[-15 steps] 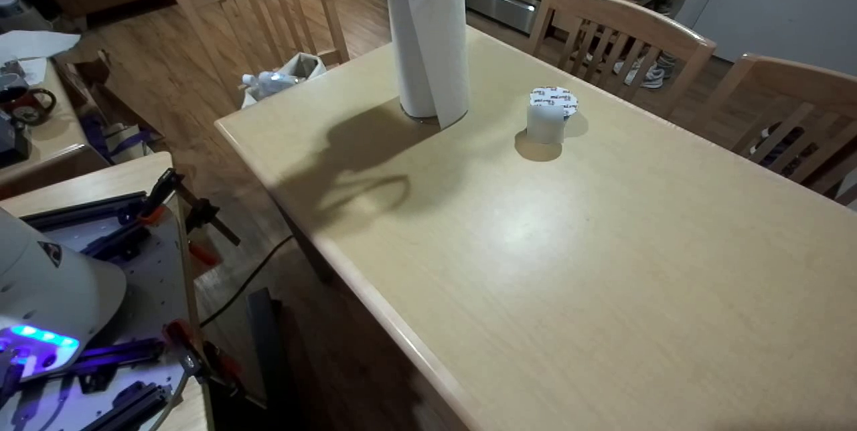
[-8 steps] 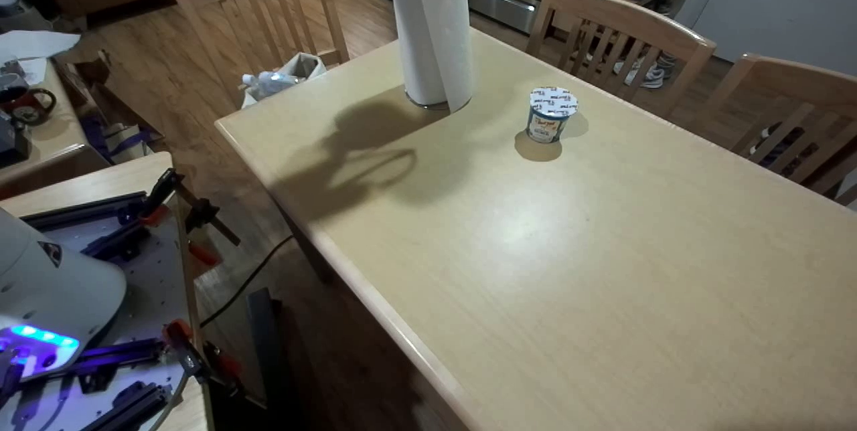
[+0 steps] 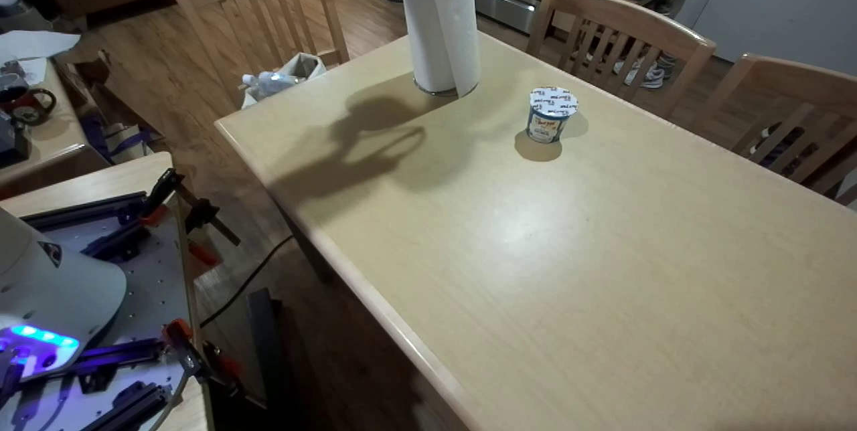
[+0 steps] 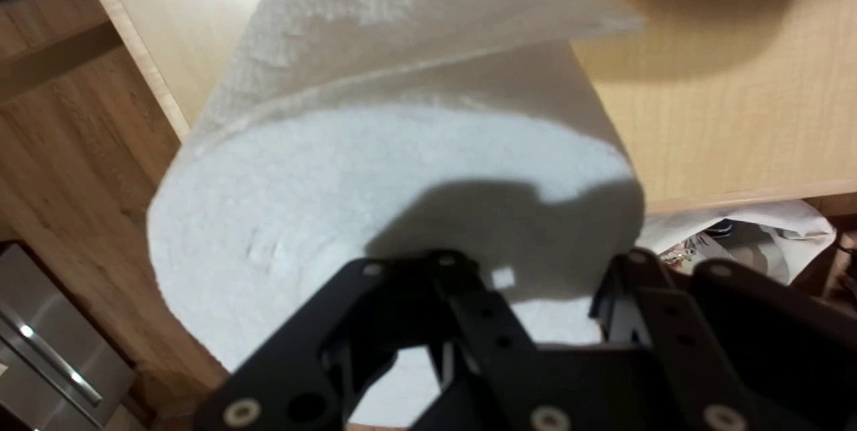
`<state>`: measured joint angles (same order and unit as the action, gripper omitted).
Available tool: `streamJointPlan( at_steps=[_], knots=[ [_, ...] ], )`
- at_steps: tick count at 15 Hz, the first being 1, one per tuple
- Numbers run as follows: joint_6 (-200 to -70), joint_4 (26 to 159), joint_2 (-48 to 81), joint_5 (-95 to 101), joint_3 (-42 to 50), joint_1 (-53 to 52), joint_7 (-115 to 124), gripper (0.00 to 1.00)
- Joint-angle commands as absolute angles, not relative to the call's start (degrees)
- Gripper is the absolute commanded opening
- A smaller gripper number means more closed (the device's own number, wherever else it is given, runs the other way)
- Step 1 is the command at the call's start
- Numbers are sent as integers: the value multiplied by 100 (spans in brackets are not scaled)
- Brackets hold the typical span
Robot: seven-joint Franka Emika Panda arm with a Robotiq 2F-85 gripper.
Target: Move the tissue roll to the top left corner of the table and put the bottle on the chair on the table
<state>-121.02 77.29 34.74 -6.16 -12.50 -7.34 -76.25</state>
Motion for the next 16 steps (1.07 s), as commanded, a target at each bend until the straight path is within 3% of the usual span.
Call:
streamJointPlan(
  at_steps=[1, 7, 16],
  knots=[
    [-11957, 7168, 4015, -305, -1159, -861, -7469, 63],
    [-11973, 6826, 4143, 119, -982, -1015, -7218, 98],
    [-11849, 6302, 4311, 655, -862, -1272, -6918, 100]
  ],
)
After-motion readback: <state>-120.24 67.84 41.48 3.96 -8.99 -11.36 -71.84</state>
